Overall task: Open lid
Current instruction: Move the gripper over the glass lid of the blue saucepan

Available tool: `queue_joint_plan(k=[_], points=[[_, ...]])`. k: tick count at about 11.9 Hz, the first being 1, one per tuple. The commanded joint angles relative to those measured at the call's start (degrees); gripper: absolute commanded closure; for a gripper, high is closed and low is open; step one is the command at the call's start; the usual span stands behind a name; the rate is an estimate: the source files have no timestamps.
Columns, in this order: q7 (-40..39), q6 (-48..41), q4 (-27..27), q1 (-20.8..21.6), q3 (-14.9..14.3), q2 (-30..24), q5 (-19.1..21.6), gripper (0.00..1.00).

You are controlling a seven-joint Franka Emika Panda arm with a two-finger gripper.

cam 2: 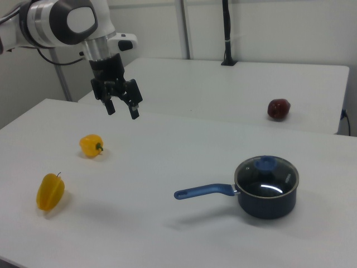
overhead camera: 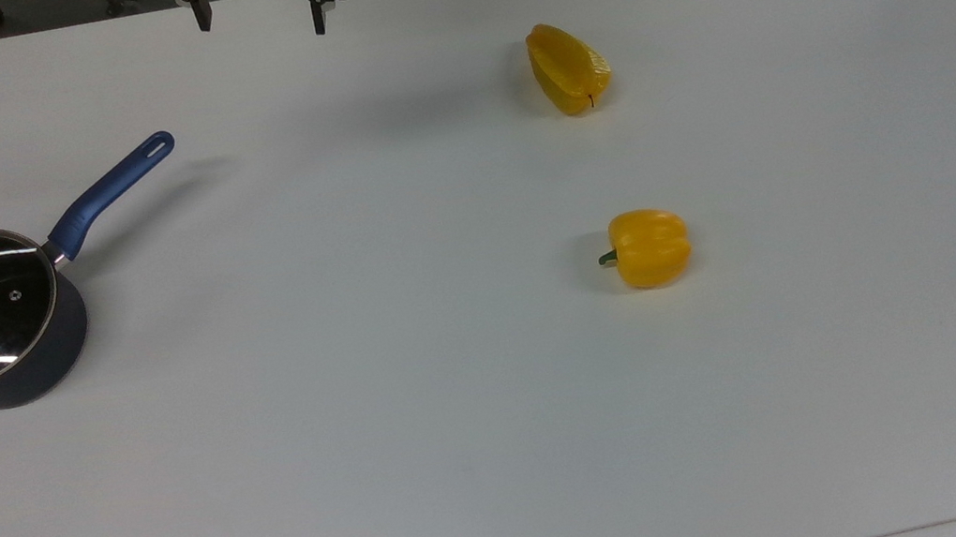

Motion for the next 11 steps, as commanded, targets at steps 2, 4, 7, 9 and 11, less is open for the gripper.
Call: queue_joint_plan(k=[2,4,7,9,11], points=[[0.56,0.62,-0.93,0.39,-0.27,-0.96,-0.03,0.0],[0.56,0.62,-0.84,0.3,-0.27,-1.05,-0.03,0.0],[0.56,0.71,-0.57,-1.01,-1.06,-1.14,-0.03,0.0],[1.0,3.16,-0.57,-3.46,-1.24,-1.14,-0.21,0.0],[0.56,6.85,0.74,-8.03,-1.24,0.0,-0.21,0.0]])
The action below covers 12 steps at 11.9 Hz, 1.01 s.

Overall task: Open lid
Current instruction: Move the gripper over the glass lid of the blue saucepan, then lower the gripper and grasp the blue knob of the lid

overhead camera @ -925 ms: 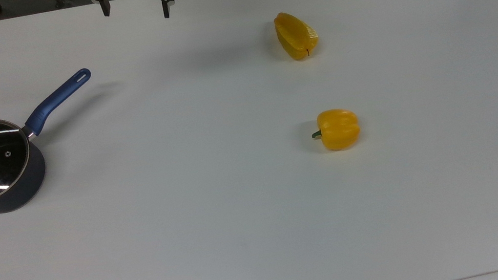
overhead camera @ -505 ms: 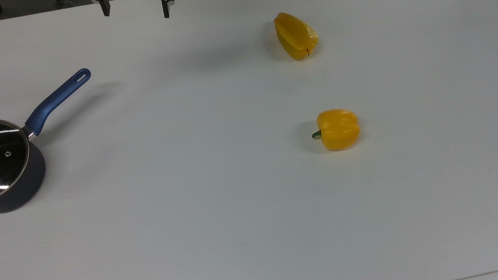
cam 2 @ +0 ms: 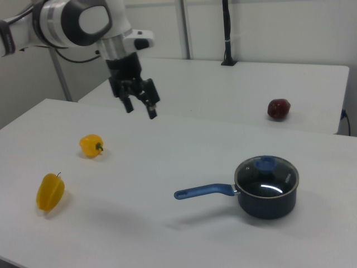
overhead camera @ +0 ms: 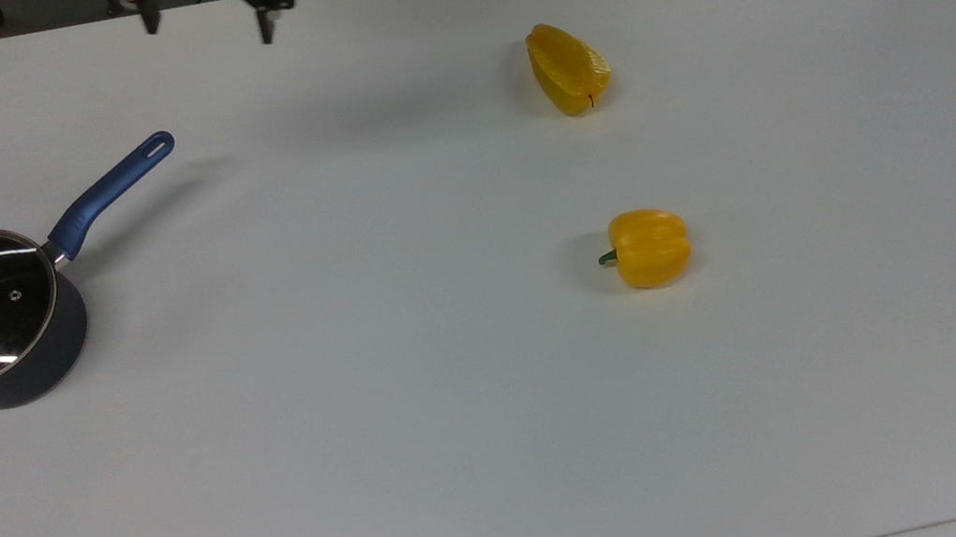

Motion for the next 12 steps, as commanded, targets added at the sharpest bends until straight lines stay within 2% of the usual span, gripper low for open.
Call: queue_joint_plan(k=[1,7,10,12], points=[[0.34,6.86,0.54,-6.54,-0.13,0.79,-0.03,0.0],[0.52,29.01,0.1,-18.95,-0.05,9.39,0.15,0.0],[1.22,38.07,-0.16,-21.85,-0.05,14.41,0.76,0.0],[1.22,40.81,-0.33,-22.04,-0.05,16.61,0.94,0.0]])
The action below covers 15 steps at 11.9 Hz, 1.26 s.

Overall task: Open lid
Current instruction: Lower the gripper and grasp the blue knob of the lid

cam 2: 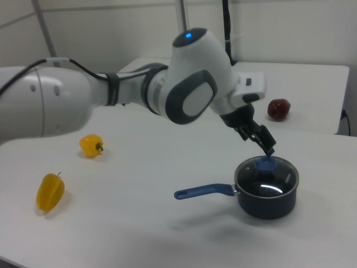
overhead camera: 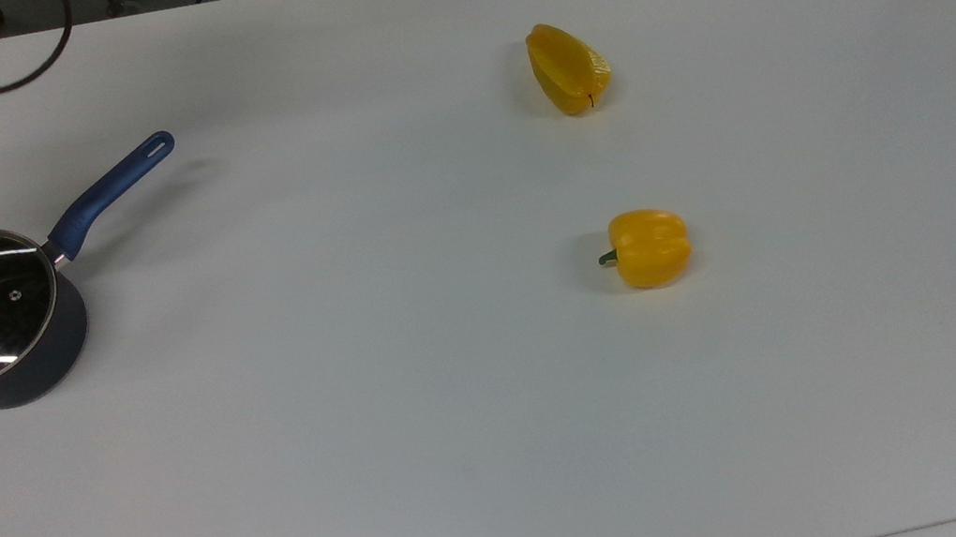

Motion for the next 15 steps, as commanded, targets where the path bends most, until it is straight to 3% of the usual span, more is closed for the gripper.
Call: queue_joint_plan(k=[1,12,15], points=[[1.06,4.63,-0.11,-0.21,0.39,3.13,0.68,0.0],[1.67,12.81,-1.51,0.15,0.57,7.63,0.59,0.0],[1.58,12.9,-1.86,0.15,0.57,7.89,0.59,0.1]])
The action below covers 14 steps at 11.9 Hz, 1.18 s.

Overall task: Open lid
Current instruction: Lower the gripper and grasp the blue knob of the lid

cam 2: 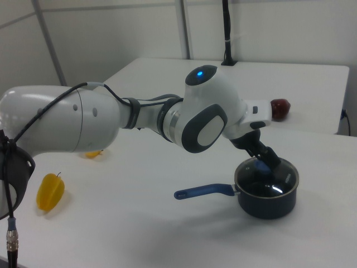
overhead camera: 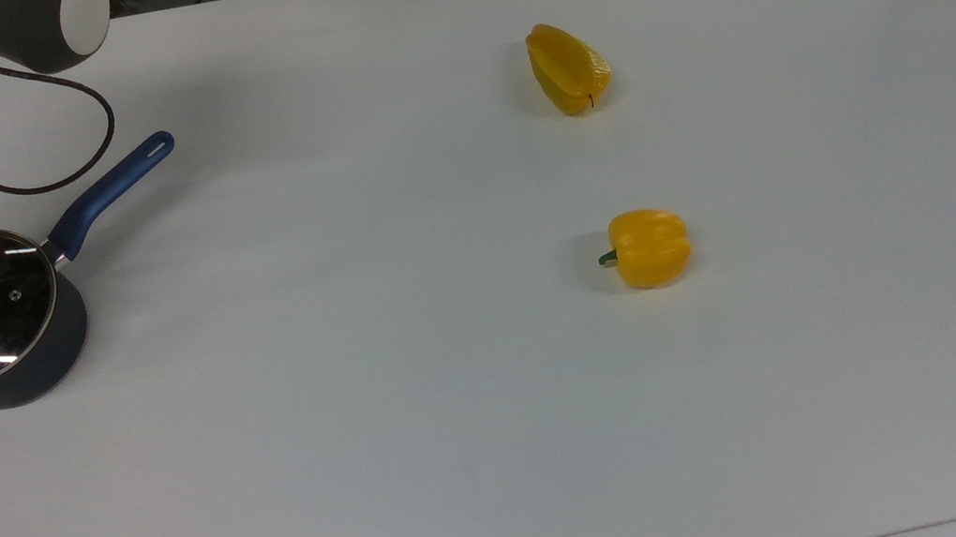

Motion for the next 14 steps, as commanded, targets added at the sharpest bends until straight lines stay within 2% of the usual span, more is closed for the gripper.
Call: queue_joint_plan(k=[1,4,6,7,9,10,14], points=[[0.91,1.84,-1.54,0.26,-0.28,-0.3,0.55,0.17],[0.91,1.75,-1.63,0.08,-0.28,-0.3,0.55,0.18],[1.09,1.67,-1.63,0.08,-0.19,-0.39,0.55,0.27],[1.18,1.58,-1.54,0.08,-0.28,-0.47,0.55,0.33],[1.18,1.49,-1.63,0.17,-0.2,-0.91,0.55,0.56],[1.18,1.31,-1.63,0.17,-0.19,-1.09,0.55,0.61],[1.0,1.05,-2.59,0.43,-0.19,-3.37,0.55,0.63]])
